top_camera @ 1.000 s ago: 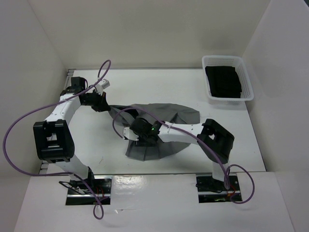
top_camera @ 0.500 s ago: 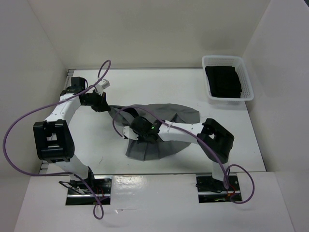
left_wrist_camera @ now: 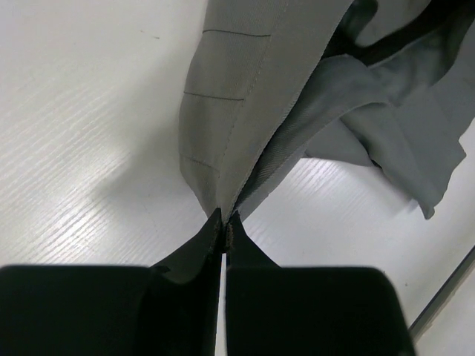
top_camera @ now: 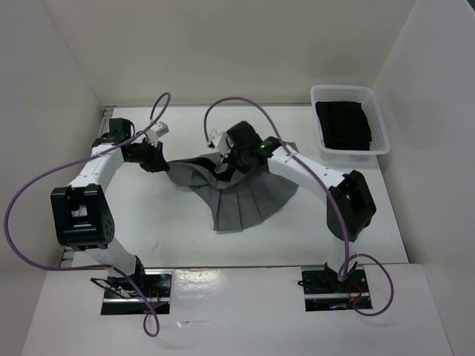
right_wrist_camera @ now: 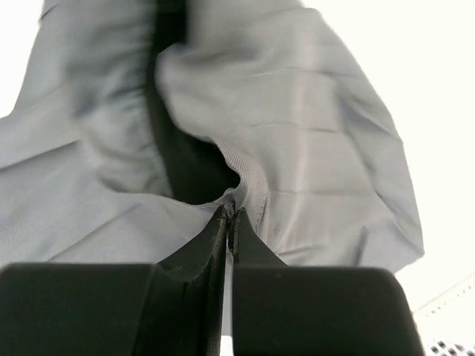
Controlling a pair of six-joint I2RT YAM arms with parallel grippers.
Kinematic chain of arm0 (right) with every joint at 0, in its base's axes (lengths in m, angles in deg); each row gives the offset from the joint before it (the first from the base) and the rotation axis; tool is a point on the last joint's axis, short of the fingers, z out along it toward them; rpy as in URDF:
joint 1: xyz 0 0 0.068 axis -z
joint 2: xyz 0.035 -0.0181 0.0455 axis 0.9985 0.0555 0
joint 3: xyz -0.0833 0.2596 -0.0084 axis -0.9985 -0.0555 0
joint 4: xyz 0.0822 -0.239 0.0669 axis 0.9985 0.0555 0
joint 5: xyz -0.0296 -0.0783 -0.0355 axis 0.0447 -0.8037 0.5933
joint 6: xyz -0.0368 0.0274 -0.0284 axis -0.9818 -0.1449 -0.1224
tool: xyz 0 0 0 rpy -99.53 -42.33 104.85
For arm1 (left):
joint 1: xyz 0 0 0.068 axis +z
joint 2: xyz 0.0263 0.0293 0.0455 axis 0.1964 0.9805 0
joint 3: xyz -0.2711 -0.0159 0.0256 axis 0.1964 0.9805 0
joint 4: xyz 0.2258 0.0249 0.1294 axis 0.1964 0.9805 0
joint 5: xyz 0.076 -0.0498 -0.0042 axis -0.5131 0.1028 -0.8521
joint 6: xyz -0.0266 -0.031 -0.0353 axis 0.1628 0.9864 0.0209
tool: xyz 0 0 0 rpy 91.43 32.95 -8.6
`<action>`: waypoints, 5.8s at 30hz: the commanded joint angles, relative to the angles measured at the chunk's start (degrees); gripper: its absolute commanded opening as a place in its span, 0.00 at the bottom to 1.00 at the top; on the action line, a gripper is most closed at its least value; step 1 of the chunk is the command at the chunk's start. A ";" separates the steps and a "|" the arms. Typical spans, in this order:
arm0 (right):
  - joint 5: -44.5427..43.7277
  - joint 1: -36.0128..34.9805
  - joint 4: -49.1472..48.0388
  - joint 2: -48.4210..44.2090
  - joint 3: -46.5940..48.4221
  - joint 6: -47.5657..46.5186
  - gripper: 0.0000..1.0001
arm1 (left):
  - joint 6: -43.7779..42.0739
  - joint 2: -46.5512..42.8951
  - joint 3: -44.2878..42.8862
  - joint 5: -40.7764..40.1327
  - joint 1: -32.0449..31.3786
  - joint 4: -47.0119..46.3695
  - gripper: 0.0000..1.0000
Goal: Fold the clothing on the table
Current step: Flatten the skirt out
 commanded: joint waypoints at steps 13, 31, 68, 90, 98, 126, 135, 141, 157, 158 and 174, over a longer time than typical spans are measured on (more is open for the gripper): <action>4.70 12.86 2.49 -10.38 10.08 6.26 0.00 | 1.10 -5.99 -4.83 0.79 0.91 1.65 0.01; 3.64 16.10 7.06 -15.21 25.29 6.26 0.00 | 7.96 -18.30 -23.82 0.17 0.91 6.38 0.01; 33.44 29.64 13.91 -37.19 9.31 6.69 0.00 | 7.35 -41.43 -13.38 14.60 11.28 10.62 0.11; 11.65 23.75 -6.65 4.27 15.70 7.22 0.00 | 7.09 4.45 -16.00 -3.06 -4.37 -5.99 0.07; 1.99 27.61 -9.47 14.57 23.53 10.03 0.00 | 8.67 10.70 -18.38 -4.22 -4.90 -8.29 0.10; -9.20 22.01 -5.87 5.61 13.61 7.22 0.99 | 10.86 6.05 -16.28 -5.36 -7.10 -3.63 0.68; -3.49 19.18 -4.19 13.08 11.58 8.01 0.99 | 12.01 -0.18 -10.48 -13.27 -2.62 -0.55 1.00; -1.54 19.18 -3.67 15.89 12.20 8.01 0.99 | 12.01 -4.06 -7.31 -16.08 -0.07 1.20 1.00; 1.88 19.18 8.36 26.79 26.33 9.50 0.99 | 14.12 -5.73 -7.31 -21.62 1.52 4.63 1.00; 2.58 19.18 11.25 28.80 29.39 9.51 0.99 | 14.12 -5.12 -7.31 -22.31 1.52 5.16 1.00; 10.50 19.18 34.71 47.18 59.63 12.58 0.99 | 14.12 -3.54 -7.83 -26.36 2.05 6.74 1.00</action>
